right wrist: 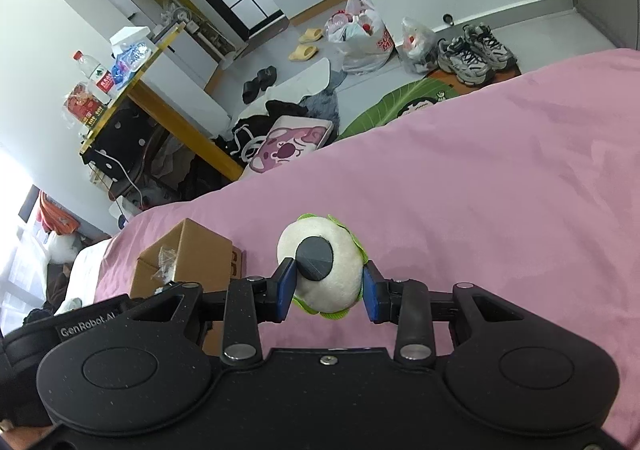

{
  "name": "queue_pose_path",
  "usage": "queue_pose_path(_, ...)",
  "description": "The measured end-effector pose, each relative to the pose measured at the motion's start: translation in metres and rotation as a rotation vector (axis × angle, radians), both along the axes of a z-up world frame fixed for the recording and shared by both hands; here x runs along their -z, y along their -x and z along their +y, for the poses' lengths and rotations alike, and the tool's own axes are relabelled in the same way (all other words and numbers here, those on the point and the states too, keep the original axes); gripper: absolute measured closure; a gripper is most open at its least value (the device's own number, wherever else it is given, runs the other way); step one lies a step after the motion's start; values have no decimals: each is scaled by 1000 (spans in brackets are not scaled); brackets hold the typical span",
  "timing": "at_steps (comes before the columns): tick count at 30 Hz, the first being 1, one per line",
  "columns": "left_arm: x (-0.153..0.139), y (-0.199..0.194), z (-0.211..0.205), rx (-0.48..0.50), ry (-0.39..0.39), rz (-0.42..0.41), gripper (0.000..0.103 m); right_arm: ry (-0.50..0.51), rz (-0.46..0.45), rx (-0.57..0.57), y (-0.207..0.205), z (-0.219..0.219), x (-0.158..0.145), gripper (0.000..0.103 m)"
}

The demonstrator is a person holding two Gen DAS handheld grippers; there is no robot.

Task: Organize soft objects
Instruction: 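Carry the black plush with the left gripper while the right carries the eye plush over the box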

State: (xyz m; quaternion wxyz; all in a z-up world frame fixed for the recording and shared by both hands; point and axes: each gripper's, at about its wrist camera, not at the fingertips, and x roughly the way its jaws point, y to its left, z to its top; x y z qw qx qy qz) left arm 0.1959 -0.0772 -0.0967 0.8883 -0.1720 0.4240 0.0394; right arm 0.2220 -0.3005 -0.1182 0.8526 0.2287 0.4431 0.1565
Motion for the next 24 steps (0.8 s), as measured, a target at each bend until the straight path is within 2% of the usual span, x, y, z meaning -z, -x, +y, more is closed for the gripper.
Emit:
queue_pose_path(12,-28,33,23,-4,-26,-55,78,-14,-71,17,34,-1,-25,68)
queue_pose_path(24,-48,56,51,-24,-35,-101,78,37,-130,-5,54,15,-52,68)
